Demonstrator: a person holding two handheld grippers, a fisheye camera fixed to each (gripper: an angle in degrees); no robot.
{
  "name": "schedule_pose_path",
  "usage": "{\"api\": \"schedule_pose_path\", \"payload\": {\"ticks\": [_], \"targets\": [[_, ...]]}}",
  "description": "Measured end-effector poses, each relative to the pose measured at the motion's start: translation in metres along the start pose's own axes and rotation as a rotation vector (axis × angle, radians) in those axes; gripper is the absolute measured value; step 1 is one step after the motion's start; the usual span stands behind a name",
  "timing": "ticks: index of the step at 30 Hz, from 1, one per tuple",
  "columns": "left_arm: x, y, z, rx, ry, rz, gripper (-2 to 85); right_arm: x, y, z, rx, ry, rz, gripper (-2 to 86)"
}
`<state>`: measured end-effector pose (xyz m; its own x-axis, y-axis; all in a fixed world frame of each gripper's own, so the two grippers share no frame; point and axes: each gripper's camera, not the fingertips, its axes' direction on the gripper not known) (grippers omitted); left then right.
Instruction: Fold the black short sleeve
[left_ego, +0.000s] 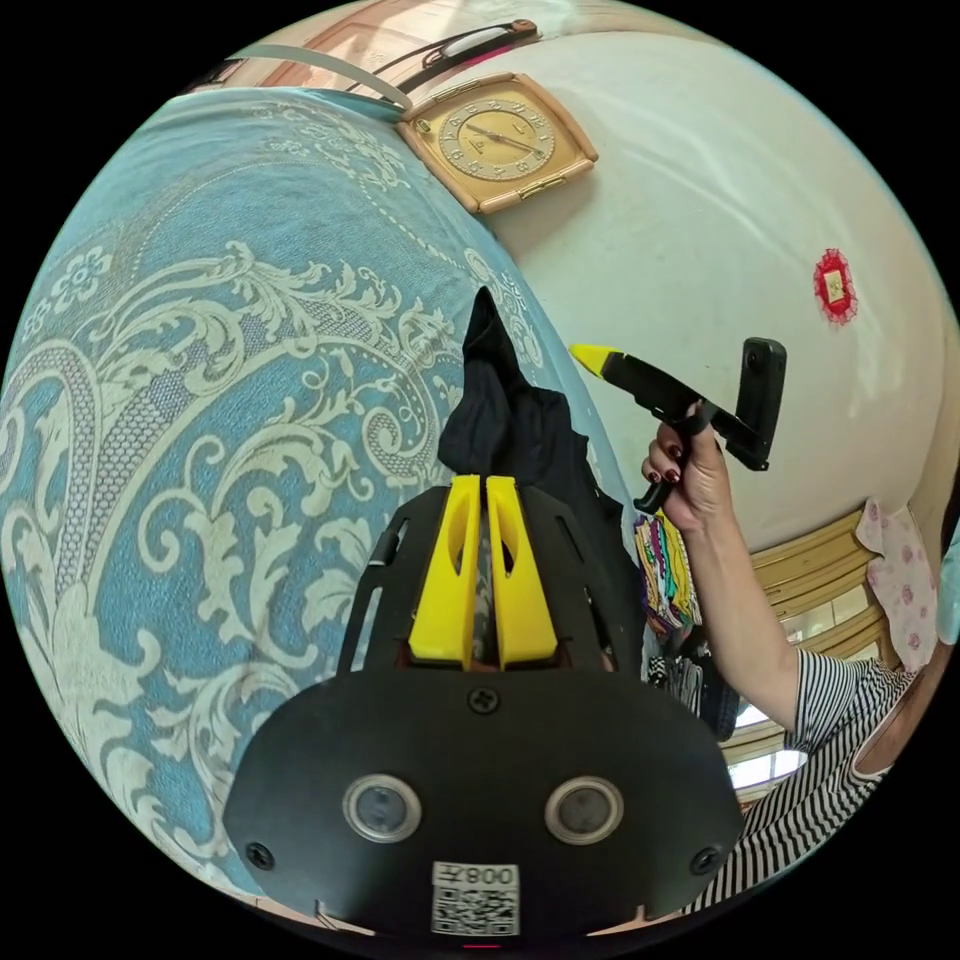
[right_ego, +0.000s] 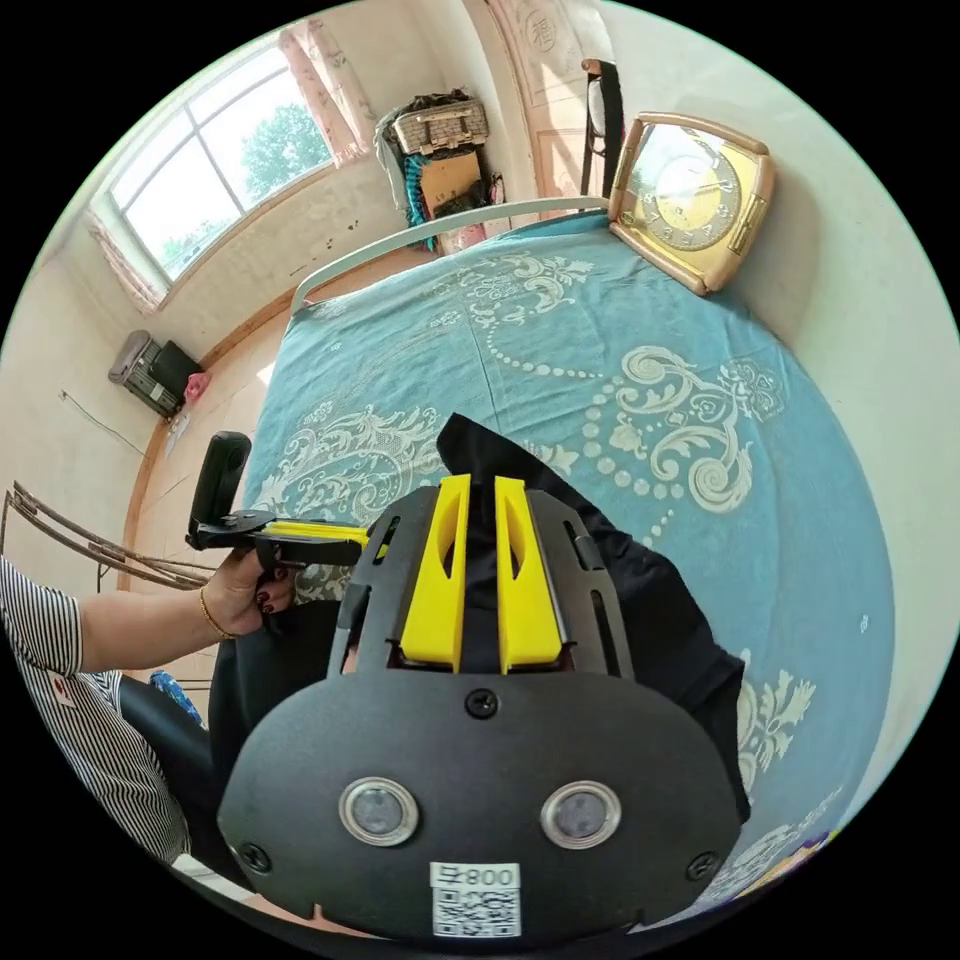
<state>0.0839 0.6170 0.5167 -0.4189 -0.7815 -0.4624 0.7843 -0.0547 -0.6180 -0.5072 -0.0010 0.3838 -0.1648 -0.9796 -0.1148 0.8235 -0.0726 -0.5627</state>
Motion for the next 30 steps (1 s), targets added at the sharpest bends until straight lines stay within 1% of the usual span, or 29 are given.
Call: {"api": "schedule_pose_path", "payload": {"ticks": [2,5,7,13,18,19,21,23,26,28,30], "targets": [[-0.008,-0.001,-0.013,0.002,0.033,-0.011,1.0,-0.006,-0.029,0.021,-0.038,0.027,-0.084,6.7],[-0.011,-0.002,-0.029,-0.001,0.033,-0.003,1.0,-0.011,-0.058,0.049,-0.095,0.040,-0.165,8.1],[-0.013,-0.002,-0.038,-0.001,0.042,-0.005,0.9,-0.010,-0.071,0.067,-0.139,0.036,-0.185,8.2],[-0.019,-0.002,-0.066,-0.004,0.056,0.001,0.8,0.004,-0.092,0.111,-0.256,0.032,-0.167,6.3],[-0.021,0.001,-0.091,0.025,0.071,0.021,0.8,0.011,-0.100,0.118,-0.250,0.048,-0.149,1.6],[-0.020,0.005,-0.100,0.061,0.075,0.038,0.8,0.015,-0.102,0.116,-0.246,0.042,-0.129,1.2],[-0.019,0.010,-0.114,0.119,0.090,0.063,0.9,0.019,-0.101,0.103,-0.165,0.060,-0.096,0.8],[-0.019,0.015,-0.128,0.163,0.104,0.083,1.0,0.030,-0.097,0.077,-0.021,0.004,-0.041,0.6],[-0.022,0.019,-0.140,0.190,0.126,0.087,1.1,0.045,-0.091,0.060,0.096,-0.099,0.020,0.5],[-0.024,0.019,-0.145,0.189,0.131,0.077,1.1,0.051,-0.089,0.067,0.108,-0.124,0.047,0.6],[-0.026,0.019,-0.149,0.182,0.132,0.063,1.1,0.057,-0.091,0.086,0.060,-0.124,0.073,0.8]]}}
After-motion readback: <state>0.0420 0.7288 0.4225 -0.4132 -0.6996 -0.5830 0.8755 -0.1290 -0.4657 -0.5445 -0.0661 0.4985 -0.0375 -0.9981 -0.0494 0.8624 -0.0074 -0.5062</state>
